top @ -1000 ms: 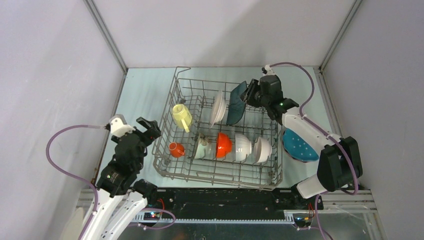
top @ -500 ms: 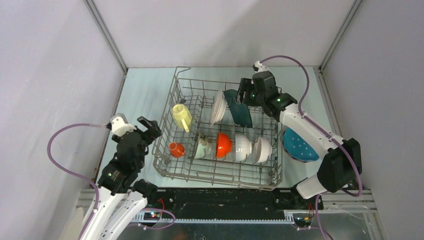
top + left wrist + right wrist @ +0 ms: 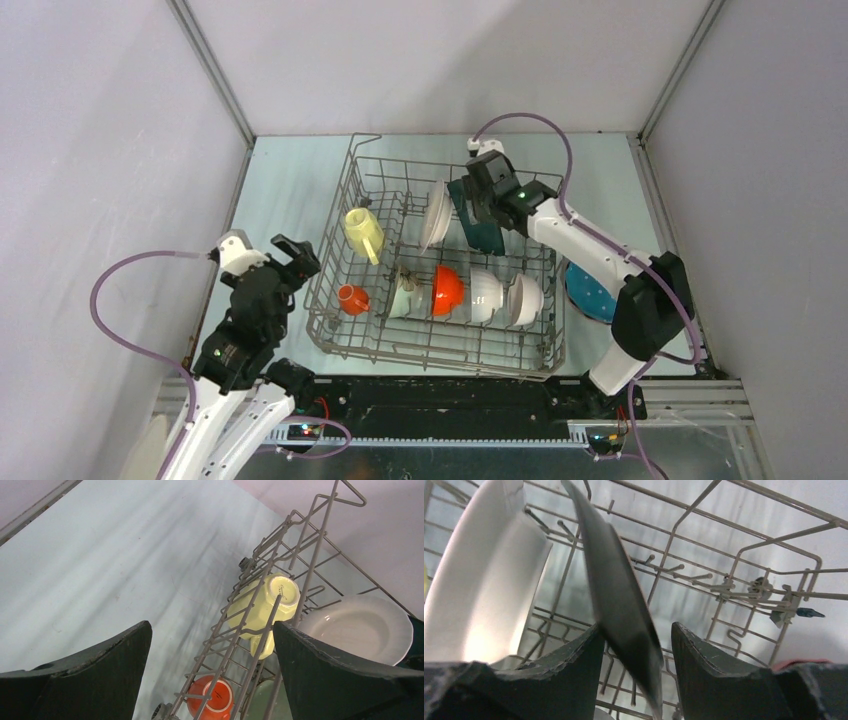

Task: Unload the mixed dishes from the dish rack
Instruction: Pick up the plate from the dish rack.

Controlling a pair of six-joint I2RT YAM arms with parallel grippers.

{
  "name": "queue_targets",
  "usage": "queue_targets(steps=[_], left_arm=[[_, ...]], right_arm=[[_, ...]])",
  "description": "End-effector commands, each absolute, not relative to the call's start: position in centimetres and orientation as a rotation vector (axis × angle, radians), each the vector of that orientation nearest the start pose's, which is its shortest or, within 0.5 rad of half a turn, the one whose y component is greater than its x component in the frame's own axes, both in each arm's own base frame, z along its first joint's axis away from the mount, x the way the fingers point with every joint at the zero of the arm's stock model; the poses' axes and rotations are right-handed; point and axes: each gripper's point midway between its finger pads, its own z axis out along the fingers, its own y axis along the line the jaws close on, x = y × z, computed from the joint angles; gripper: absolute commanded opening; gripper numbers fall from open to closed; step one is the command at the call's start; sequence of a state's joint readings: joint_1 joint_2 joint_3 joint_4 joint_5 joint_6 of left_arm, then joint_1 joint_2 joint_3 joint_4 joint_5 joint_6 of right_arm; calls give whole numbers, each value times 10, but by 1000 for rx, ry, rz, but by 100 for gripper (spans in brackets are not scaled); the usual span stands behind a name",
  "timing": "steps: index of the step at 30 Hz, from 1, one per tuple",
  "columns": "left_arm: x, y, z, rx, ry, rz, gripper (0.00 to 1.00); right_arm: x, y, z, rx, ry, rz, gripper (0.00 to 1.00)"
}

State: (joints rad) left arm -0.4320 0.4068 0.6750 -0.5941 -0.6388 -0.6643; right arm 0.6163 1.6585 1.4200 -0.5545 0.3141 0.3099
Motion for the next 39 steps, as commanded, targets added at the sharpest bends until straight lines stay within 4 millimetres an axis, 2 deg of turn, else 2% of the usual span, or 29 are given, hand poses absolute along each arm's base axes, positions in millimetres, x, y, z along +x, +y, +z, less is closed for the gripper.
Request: queue_targets(steps=[1,3,5,6,7,8,9,13,19,21,22,25,26,27,28,29,30,31,32,33,34,35,36,37,38,39], left_arm=[[224,-8,238,-647,1708,-153,98],[225,-8,237,-647,1713,-147,98],[225,-8,236,-646,1718,-143,98],[225,-8,236,-646,1720,-140,98],[225,-7,235,-647,1721,-137,98],[225,-7,235,-648,1720,-136,98],[225,-7,236,-649,1718,-134,98],[225,-6,236,-652,1712,-136,98],[227,-6,235,-651,1720,-126,98],[227,-5,233,-655,1724,-114,98],[227,-4,233,-659,1723,-108,98],[228,-3,232,-668,1720,-99,98],[228,-3,231,-669,1721,-97,98],[228,-3,231,-669,1722,-94,98],[228,-1,230,-674,1722,-84,98],[228,1,230,-685,1718,-70,98],[229,2,230,-690,1718,-62,98],[229,4,230,-701,1712,-53,98],[229,4,230,-704,1712,-49,98],[230,5,232,-708,1703,-47,98],[231,5,233,-710,1699,-46,98],[233,5,236,-717,1685,-48,98],[234,5,237,-716,1680,-47,98],[236,5,241,-720,1664,-54,98],[237,4,242,-715,1662,-53,98],[239,3,246,-716,1649,-63,98]], right_arm=[[384,208,186,-285,2214,-102,53],[384,212,185,-294,2189,-91,49],[383,214,185,-293,2164,-96,37],[381,215,185,-299,2155,-101,24],[383,214,189,-294,2136,-119,18],[383,216,193,-292,2118,-117,6],[384,214,196,-298,2105,-132,2],[387,216,230,-280,2001,-111,0],[379,211,318,-191,1783,33,0],[374,205,344,-154,1721,67,0],[372,202,350,-138,1708,75,0],[362,181,375,-71,1666,118,0],[360,181,375,-62,1669,156,0],[357,166,384,-24,1651,172,0],[357,159,378,10,1661,210,0],[349,155,386,50,1642,281,0],[351,139,378,104,1650,280,0],[341,131,388,167,1615,363,0],[344,112,374,227,1626,352,0],[331,105,388,285,1570,446,0],[332,84,375,347,1570,428,0],[318,77,387,384,1521,490,0],[309,58,387,434,1486,475,0],[303,50,384,477,1485,479,0],[294,33,385,521,1456,447,0],[289,21,377,577,1467,419,0]])
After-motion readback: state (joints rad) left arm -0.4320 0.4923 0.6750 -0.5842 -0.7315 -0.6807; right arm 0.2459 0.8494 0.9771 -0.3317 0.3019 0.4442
